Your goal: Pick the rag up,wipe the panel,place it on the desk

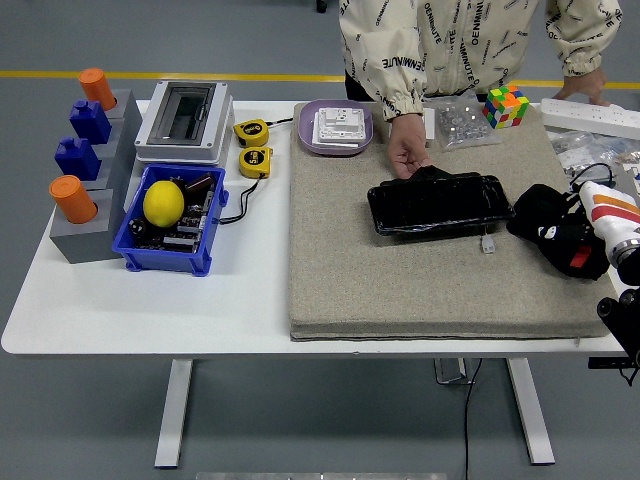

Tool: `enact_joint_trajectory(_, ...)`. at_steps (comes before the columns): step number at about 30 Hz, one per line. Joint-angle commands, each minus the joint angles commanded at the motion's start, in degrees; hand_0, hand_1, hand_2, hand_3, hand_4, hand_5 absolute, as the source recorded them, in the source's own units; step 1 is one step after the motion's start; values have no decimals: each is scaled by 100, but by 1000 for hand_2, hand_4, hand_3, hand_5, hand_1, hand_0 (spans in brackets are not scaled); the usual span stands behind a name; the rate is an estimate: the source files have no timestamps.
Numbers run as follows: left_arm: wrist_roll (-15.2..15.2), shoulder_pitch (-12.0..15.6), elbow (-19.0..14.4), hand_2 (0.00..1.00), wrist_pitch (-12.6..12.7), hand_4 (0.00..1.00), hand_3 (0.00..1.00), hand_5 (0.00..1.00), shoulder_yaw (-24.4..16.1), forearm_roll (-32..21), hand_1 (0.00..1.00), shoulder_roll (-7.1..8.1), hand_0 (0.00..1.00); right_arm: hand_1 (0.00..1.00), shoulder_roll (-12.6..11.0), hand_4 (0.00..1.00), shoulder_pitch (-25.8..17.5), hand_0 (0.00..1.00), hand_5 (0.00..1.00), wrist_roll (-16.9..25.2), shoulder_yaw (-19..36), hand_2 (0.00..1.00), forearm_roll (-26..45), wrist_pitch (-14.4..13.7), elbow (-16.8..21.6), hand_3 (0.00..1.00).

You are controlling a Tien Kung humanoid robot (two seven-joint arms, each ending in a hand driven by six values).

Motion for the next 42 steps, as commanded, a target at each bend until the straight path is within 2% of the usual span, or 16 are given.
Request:
enact_joint_trajectory(1, 0, -1, -5, 685, 0, 613, 573, 509, -6, 8, 658, 2, 635, 476, 1, 998, -1, 404, 373, -6, -2, 508, -12, -4, 0, 486)
enact_joint_trajectory(2, -2, 0, -12, 685, 3, 613, 573, 509, -15, 17, 658, 2, 635, 434, 3, 956, -5, 343, 301, -15, -6, 469, -28, -14, 1, 462)
enact_joint_trajectory(7, 1, 16, -11, 685, 1, 613, 573, 509, -13, 14, 658, 1, 635, 434, 11, 956, -27, 343, 301, -33, -7, 469, -71, -35, -8, 462)
enact_joint_trajectory(8, 2, 22, -9, 685, 1, 613, 572, 509, -11, 10, 658, 1, 636, 400, 12, 998, -30, 294, 162, -38, -4, 439, -93, -29, -8, 436)
enact_joint_trajectory(13, 1, 31, -9, 685, 0, 613, 572, 509, -2, 10, 658, 4, 636, 400, 18, 998, -45, 294, 162, -56, -3, 439, -161, -17, -9, 436)
enact_joint_trajectory(14, 1, 32, -10, 687, 0, 613, 572, 508, 1, 9, 658, 5, 636, 362, 20, 998, -49, 274, 119, -60, -4, 399, -171, -17, -11, 391)
enact_joint_trajectory(31, 0, 44, -11, 684, -1, 613, 573, 509, 31, 12, 658, 21, 635, 333, -27, 998, -27, 238, 151, -160, 80, 377, -302, -67, 142, 368)
enact_joint_trajectory(42, 1, 48, -2, 685, 2, 613, 573, 510, -51, 52, 658, 9, 635, 317, -132, 973, 68, 228, 111, -265, 214, 371, -423, -46, 434, 361)
